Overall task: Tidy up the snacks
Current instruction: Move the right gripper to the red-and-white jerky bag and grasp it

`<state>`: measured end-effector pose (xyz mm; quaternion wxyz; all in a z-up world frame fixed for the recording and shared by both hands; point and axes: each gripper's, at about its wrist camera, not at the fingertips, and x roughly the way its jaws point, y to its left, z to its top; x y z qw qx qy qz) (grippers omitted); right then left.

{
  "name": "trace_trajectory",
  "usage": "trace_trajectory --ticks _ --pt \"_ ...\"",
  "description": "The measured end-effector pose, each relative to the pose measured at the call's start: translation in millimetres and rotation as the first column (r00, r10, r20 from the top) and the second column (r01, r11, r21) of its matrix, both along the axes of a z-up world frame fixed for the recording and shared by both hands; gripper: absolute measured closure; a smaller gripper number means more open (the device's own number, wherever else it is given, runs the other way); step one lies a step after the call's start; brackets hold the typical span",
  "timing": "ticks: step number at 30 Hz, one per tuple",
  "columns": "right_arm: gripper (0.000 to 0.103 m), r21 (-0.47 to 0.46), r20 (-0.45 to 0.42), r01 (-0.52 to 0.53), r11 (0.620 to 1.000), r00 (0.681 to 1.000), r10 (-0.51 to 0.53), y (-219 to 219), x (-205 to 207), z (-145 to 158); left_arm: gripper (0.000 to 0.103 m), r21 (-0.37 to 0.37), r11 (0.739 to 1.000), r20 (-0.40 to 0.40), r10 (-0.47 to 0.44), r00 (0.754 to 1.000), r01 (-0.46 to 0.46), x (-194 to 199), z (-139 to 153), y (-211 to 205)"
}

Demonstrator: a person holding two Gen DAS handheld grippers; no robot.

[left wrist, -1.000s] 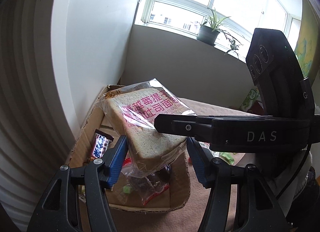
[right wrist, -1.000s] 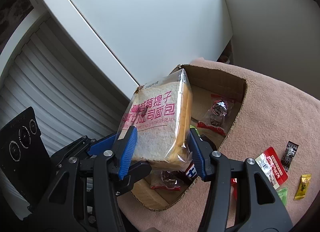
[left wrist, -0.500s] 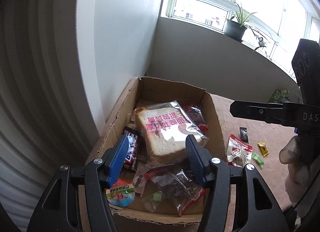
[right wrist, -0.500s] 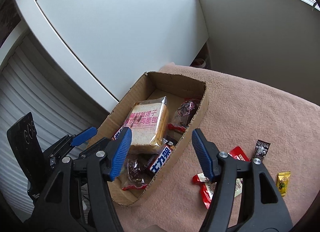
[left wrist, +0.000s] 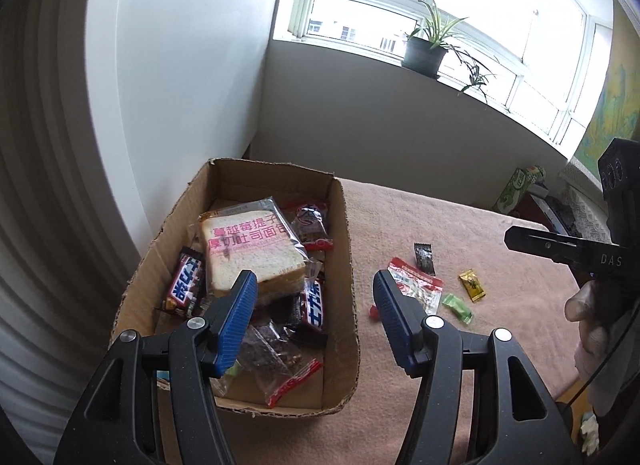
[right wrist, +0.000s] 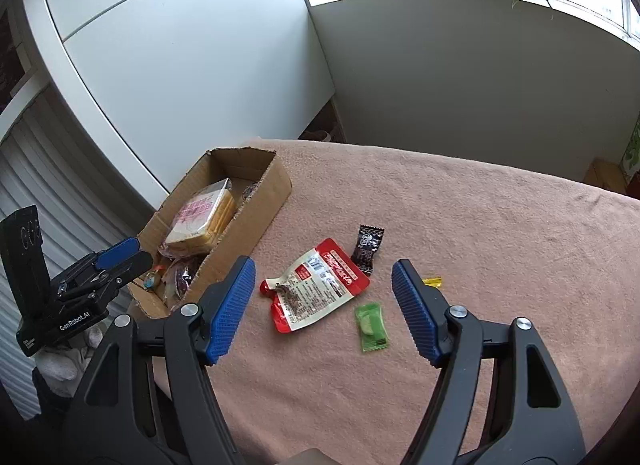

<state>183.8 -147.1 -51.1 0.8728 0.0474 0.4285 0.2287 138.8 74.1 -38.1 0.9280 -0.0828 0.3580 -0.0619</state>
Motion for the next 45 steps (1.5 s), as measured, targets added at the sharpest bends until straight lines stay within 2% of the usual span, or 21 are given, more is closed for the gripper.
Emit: trace_trajectory --ticks 10,19,22,26,29,32,35,42,45 --pt "0.029 0.021 -0.077 0.120 0.993 0.990 -0.118 -72 -18 -37 0.041 -0.007 0.993 -0.049 -0.119 0.992 0.119 -15 -11 -54" --pt "0.029 0.024 -0.128 0.148 0.989 0.981 -0.144 -91 -14 -62 0.038 0.035 0.975 -0.110 -0.213 0.971 0.218 -8 -23 -96" --pt "0.029 0.029 -0.140 0.144 0.989 0.980 -0.139 -91 -11 -67 0.036 0.041 0.965 -0.148 -0.250 0.957 0.259 4 -27 -107" --pt "0.029 0.030 -0.149 0.135 0.990 0.980 -0.129 -90 -8 -71 0.035 0.050 0.943 -0.238 -0.308 0.921 0.328 27 -35 -120" --pt "0.029 0.029 -0.160 0.121 0.992 0.980 -0.115 -88 -4 -74 0.035 0.037 0.941 -0.305 -0.310 0.900 0.336 49 -38 -121" --pt "0.029 0.027 -0.170 0.106 0.994 0.980 -0.100 -87 3 -76 0.035 0.048 0.937 -0.343 -0.310 0.886 0.347 67 -38 -123" --pt "0.029 0.042 -0.190 0.095 0.995 0.978 -0.085 -87 12 -78 0.035 0.033 0.931 -0.391 -0.323 0.862 0.364 83 -41 -128" --pt "0.029 0.100 -0.234 0.090 0.991 0.970 -0.064 -88 28 -83 0.035 0.061 0.926 -0.453 -0.307 0.837 0.373 108 -53 -139" --pt "0.029 0.106 -0.237 0.085 0.991 0.970 -0.058 -87 29 -83 0.035 0.062 0.933 -0.478 -0.283 0.832 0.353 115 -58 -139"
